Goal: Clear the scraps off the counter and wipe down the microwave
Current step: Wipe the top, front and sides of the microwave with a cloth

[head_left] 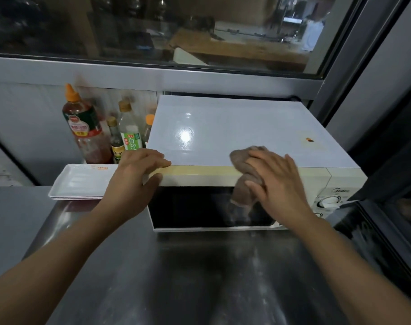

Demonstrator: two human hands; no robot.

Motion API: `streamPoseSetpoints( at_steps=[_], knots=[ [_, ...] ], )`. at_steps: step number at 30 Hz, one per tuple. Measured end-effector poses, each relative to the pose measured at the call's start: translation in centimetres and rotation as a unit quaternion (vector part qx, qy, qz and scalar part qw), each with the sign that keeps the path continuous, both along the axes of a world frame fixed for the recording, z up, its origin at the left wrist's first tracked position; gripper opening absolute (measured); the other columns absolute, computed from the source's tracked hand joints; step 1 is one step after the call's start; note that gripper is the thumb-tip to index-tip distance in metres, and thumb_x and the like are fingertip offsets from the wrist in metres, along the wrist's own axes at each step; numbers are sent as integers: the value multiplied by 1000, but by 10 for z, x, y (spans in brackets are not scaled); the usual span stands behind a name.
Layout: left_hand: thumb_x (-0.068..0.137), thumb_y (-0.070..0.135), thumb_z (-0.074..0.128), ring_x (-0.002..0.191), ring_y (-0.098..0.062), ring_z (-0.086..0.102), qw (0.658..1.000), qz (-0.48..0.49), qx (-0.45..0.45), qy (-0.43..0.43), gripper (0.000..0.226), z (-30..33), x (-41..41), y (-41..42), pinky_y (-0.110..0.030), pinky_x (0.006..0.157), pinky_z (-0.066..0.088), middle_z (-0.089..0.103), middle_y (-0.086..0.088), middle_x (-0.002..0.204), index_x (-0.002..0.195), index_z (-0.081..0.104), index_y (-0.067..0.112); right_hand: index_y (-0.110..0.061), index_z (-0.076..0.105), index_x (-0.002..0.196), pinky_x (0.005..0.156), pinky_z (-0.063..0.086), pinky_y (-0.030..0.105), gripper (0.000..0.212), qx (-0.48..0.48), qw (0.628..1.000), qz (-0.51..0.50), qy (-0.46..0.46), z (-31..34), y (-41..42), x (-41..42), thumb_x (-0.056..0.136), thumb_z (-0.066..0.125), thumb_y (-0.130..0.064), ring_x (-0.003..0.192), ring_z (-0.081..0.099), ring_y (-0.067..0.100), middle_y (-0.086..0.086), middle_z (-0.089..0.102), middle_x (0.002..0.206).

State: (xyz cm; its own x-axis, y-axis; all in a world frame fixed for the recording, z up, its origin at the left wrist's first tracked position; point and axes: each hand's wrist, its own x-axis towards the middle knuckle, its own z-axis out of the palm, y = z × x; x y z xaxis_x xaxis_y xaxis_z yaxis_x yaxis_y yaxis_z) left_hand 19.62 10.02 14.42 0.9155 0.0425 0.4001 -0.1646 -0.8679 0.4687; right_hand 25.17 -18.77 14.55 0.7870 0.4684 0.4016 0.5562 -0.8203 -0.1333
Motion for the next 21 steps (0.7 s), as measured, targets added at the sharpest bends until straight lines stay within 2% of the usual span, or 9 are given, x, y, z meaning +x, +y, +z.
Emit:
streamPoseSetpoints(
  at_steps=[3, 8, 12, 15, 17, 21],
  knots=[
    [86, 4, 63, 121, -20, 43, 1000, -15, 4, 6, 35, 0, -3, 6, -32, 96, 34, 60, 3, 126, 116, 65, 21, -16, 52, 128, 113, 18, 48, 41, 12, 999, -30, 21, 1, -3, -3, 89, 59, -26, 136, 34, 26, 1, 43, 143],
    [84, 9, 66, 120, -19, 45, 1000, 8, -14, -1, 31, 0, -3, 10, -32, 97, 33, 60, 2, 126, 113, 66, 20, -13, 54, 122, 110, 24, 44, 38, 26, 999, 17, 8, -1, 62, -14, 86, 59, -22, 132, 36, 30, 4, 46, 138],
    [83, 12, 68, 115, -14, 47, 998, 35, -52, 9, 35, 0, -4, 11, -25, 95, 34, 58, 3, 127, 116, 62, 22, -12, 54, 121, 107, 32, 40, 39, 13, 998, 53, -26, -5, 108, -22, 84, 59, -20, 128, 41, 29, 6, 49, 134],
    [81, 7, 69, 113, -15, 52, 998, 28, -58, 10, 38, 3, -9, 19, -26, 95, 39, 59, 1, 126, 116, 62, 19, -14, 51, 127, 108, 32, 46, 45, -27, 997, 69, -25, -4, 100, -17, 84, 62, -22, 133, 39, 28, 4, 46, 140],
    [80, 4, 69, 115, -17, 53, 998, 10, -56, 20, 40, 5, -16, 27, -28, 96, 41, 60, 0, 124, 117, 61, 17, -15, 52, 128, 107, 33, 49, 46, -31, 998, 44, -25, -3, 77, -13, 85, 63, -25, 134, 40, 26, 3, 46, 142],
    [79, 3, 69, 104, -8, 52, 996, -13, -82, 23, 49, 4, -31, 46, -22, 92, 39, 60, 5, 118, 124, 56, 19, -14, 51, 128, 108, 29, 46, 43, -10, 1000, -6, -17, -6, 73, -17, 88, 52, -31, 134, 37, 30, 5, 44, 142]
  ],
)
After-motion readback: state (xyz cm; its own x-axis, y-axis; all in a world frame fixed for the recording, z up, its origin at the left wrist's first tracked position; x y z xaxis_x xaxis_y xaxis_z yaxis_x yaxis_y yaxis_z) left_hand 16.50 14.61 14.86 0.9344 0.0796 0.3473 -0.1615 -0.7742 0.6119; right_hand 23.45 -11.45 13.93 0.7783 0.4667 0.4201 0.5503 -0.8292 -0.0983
